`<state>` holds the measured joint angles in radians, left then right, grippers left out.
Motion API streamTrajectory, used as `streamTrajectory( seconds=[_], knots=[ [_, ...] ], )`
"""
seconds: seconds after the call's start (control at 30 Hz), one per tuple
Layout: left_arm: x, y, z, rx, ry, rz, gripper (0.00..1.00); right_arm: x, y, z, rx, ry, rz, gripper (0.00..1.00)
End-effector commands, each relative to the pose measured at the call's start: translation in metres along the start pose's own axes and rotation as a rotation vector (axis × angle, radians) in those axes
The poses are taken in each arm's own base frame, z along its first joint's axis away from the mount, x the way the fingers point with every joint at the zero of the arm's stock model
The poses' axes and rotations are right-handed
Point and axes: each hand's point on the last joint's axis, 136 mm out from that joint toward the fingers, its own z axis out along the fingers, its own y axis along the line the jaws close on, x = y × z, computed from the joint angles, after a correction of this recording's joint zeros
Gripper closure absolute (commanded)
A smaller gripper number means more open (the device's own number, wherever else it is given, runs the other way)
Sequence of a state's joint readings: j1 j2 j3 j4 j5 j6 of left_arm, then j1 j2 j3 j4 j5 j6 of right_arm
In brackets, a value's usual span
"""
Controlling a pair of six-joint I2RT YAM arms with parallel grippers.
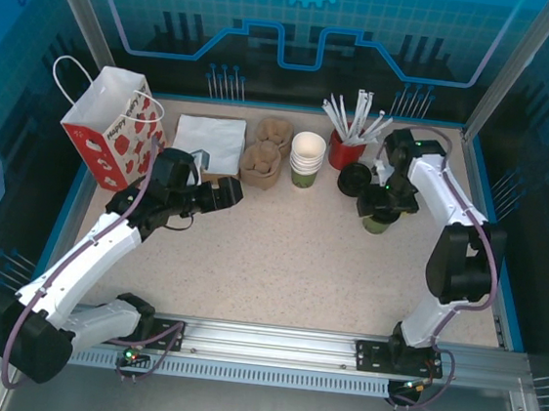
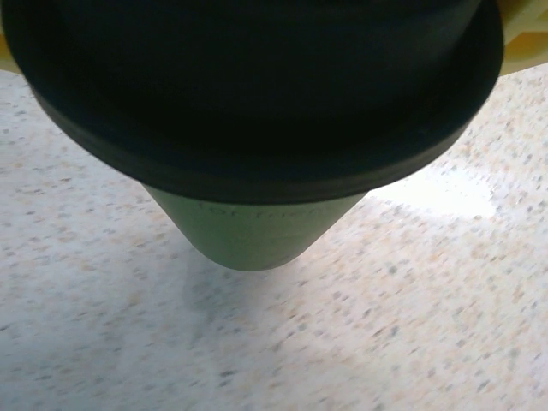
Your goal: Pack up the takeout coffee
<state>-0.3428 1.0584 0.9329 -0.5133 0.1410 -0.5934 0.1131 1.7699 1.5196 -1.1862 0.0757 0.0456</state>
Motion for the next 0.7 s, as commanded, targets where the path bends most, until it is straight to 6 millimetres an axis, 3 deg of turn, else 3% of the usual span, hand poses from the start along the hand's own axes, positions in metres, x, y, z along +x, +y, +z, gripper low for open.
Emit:
streamTrajectory(
  seconds=[0.0,0.33,0.47,0.67],
  knots=[
    [-0.012,-0.006,-0.01,0.0,-0.037,0.029,0.06,-0.018,-0.025,-0.003,0.021,-0.021,0.028,0.15],
    [-0.018,-0.007,-0.014,-0.022,-0.042,0.053,0.06,-0.043,-0.069,0.021,0.024,0.007,0.113,0.14],
    [-0.02,-0.007,-0.014,-0.025,-0.045,0.053,0.06,-0.044,-0.074,0.029,0.017,0.024,0.117,0.12],
    [-0.019,-0.006,-0.014,-0.027,-0.042,0.05,0.06,-0.039,-0.073,0.031,-0.003,0.031,0.127,0.01]
  ],
)
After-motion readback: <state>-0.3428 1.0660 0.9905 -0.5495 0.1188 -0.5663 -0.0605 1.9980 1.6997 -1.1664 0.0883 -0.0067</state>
